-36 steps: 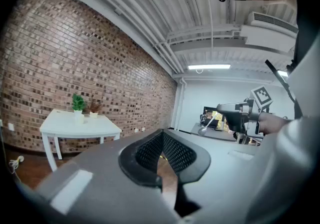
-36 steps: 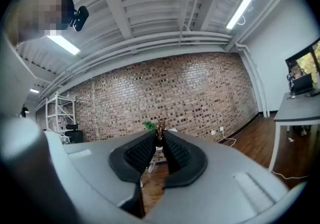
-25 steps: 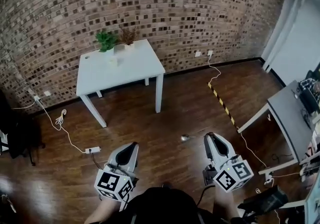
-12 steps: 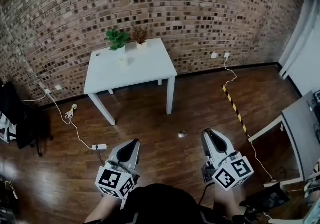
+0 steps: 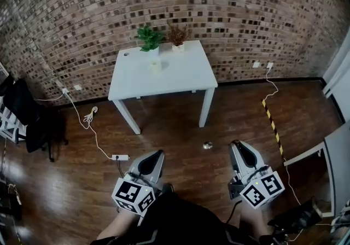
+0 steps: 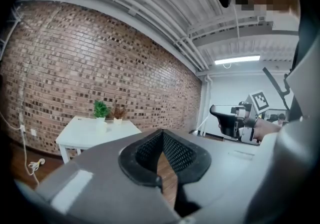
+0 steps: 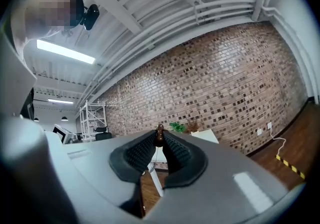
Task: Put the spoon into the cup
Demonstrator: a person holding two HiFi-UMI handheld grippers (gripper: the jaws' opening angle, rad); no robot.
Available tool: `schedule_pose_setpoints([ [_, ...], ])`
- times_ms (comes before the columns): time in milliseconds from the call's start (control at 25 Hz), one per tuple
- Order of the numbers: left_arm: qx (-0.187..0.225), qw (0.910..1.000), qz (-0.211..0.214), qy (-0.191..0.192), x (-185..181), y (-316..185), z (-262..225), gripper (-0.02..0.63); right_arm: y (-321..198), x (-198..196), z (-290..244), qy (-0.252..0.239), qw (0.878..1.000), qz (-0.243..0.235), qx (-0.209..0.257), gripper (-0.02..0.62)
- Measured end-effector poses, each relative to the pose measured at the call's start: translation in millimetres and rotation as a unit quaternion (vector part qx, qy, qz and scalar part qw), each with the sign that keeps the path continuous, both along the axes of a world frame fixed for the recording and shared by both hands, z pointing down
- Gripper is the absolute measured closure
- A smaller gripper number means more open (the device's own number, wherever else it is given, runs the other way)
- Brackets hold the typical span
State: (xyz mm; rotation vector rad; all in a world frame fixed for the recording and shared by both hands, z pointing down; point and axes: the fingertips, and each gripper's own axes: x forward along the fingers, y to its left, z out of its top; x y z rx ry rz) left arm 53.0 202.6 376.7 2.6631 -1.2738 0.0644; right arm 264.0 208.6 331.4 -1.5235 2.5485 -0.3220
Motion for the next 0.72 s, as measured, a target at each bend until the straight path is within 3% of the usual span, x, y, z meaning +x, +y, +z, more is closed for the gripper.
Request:
schedule_pose_setpoints([
  [400,0.023,0.9996,-0.016,0.004,-70,-61,-14,0.612,-69,-71,2,-0.002,1.000,-0.018,-0.009,0.548],
  [720,0.019,0.9993,-0.026,0.021,-115,-103,-10,0.612,-109,-111,2,0.006,1.000,-0.011,-0.029,0.548],
])
